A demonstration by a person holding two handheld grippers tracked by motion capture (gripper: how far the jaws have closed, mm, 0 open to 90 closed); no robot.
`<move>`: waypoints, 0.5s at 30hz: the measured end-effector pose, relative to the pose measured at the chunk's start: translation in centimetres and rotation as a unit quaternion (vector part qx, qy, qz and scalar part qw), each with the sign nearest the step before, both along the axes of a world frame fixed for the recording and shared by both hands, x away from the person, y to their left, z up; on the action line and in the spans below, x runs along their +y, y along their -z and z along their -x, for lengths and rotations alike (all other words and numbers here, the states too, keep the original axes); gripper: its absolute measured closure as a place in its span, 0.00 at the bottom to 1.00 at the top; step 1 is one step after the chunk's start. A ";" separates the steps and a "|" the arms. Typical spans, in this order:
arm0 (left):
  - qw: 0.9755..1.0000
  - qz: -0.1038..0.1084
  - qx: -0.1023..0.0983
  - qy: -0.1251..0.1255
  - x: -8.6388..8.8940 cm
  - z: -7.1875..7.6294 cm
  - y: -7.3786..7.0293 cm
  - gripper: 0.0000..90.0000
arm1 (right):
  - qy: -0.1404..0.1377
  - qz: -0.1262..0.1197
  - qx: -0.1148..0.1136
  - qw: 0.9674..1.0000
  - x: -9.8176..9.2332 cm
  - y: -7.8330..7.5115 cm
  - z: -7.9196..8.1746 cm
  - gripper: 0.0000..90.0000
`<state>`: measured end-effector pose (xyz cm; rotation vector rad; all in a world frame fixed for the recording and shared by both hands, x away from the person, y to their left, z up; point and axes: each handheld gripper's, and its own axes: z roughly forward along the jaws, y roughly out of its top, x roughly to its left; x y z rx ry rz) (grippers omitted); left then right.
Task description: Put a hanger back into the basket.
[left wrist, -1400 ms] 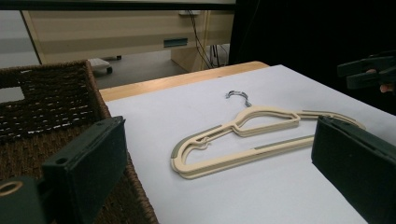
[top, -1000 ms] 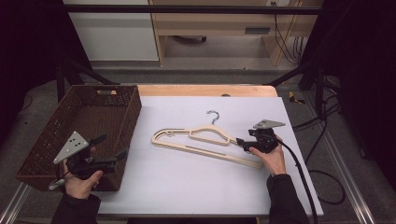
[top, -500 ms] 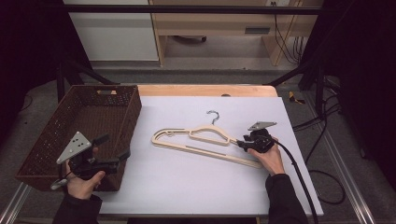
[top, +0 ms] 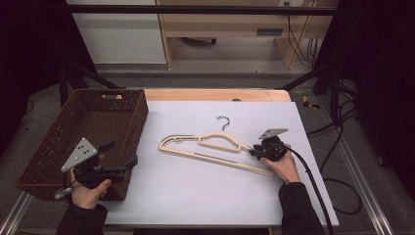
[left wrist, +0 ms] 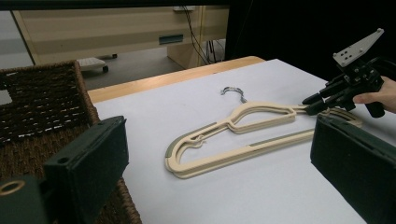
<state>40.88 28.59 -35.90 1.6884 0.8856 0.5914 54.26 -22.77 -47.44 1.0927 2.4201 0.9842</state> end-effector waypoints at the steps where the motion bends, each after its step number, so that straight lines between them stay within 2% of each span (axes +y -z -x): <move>1: 1.000 0.000 0.001 0.000 0.0 0.0 0.0 0.05 | -0.004 0.001 -0.004 1.000 0.0 0.0 0.0 0.76; 8: 1.000 -0.003 0.002 0.000 -0.1 0.0 0.1 0.05 | -0.010 -0.001 -0.004 1.000 -0.3 -0.2 0.0 0.79; 11: 1.000 -0.004 0.003 0.001 -0.1 -0.1 0.2 0.05 | -0.012 -0.014 0.001 1.000 -0.4 -0.6 0.1 0.81; 13: 1.000 -0.004 0.002 0.001 -0.1 0.0 0.2 0.05 | -0.012 -0.004 -0.004 1.000 -0.3 -0.5 0.1 0.81; 15: 1.000 -0.004 0.002 0.001 -0.2 0.0 0.1 0.05 | -0.010 -0.004 -0.006 1.000 -0.3 -0.4 0.1 0.80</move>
